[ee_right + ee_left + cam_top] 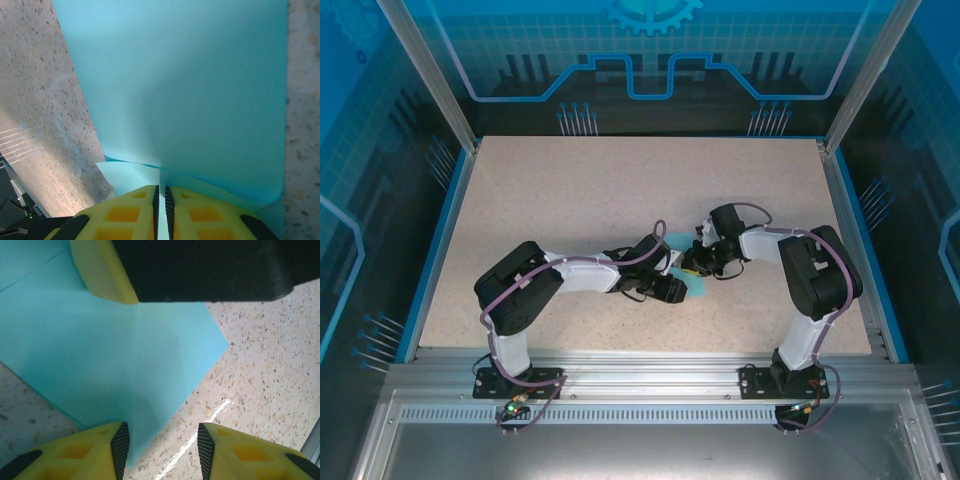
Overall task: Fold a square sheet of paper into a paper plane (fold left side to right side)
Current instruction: Fold the triangle a second time at the center of the table.
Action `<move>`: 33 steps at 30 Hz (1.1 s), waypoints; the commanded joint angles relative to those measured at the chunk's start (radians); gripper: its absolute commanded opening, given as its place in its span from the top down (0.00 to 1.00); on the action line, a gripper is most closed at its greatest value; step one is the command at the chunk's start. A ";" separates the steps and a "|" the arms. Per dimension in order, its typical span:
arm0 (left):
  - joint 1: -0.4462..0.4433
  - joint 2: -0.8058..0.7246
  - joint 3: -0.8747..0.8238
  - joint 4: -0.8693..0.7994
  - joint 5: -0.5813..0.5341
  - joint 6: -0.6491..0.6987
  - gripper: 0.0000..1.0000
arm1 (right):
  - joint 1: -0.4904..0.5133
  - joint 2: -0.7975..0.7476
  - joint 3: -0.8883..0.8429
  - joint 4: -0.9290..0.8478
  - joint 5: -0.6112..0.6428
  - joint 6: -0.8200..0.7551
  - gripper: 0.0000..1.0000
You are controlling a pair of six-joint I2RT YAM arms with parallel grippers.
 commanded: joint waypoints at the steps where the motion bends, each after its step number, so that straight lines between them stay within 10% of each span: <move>1: -0.005 0.037 -0.026 -0.044 -0.009 -0.006 0.56 | -0.004 -0.013 -0.011 -0.043 0.018 -0.032 0.88; 33: -0.048 0.092 0.026 -0.218 -0.170 0.021 0.75 | -0.001 0.004 -0.010 -0.129 0.090 -0.124 0.96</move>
